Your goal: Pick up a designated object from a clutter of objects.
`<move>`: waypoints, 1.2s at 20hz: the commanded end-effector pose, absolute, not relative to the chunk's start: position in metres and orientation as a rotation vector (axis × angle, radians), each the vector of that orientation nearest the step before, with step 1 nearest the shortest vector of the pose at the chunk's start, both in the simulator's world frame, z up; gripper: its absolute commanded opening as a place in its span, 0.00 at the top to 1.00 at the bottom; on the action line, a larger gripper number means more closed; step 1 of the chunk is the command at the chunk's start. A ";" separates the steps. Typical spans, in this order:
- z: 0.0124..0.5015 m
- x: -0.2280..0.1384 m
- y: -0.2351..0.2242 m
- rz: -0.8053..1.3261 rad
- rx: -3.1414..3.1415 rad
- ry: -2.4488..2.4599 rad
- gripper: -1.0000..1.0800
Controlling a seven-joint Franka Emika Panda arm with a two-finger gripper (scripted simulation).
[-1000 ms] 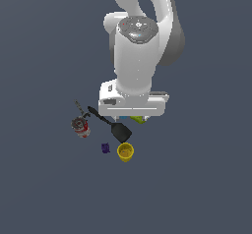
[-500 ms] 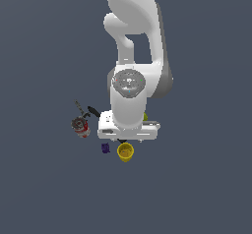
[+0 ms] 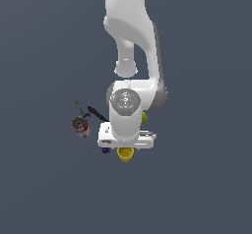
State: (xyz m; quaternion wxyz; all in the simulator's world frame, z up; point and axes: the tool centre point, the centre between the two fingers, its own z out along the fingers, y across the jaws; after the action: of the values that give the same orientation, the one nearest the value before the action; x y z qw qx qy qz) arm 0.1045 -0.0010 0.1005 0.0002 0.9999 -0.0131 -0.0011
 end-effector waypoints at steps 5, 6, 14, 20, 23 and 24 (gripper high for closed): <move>0.096 0.105 -0.002 -0.003 3.141 -0.043 0.04; 0.094 0.105 -0.002 -0.003 3.141 -0.043 0.04; 0.056 0.104 -0.002 0.000 3.141 -0.043 0.04; 0.046 0.106 -0.002 0.000 3.141 -0.043 0.04; 0.046 0.106 -0.002 0.000 3.141 -0.043 1.00; 0.046 0.106 -0.002 0.000 3.141 -0.043 1.00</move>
State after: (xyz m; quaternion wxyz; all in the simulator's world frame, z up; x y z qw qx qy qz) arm 0.1057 -0.0016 0.0467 0.0000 0.9999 -0.0138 -0.0002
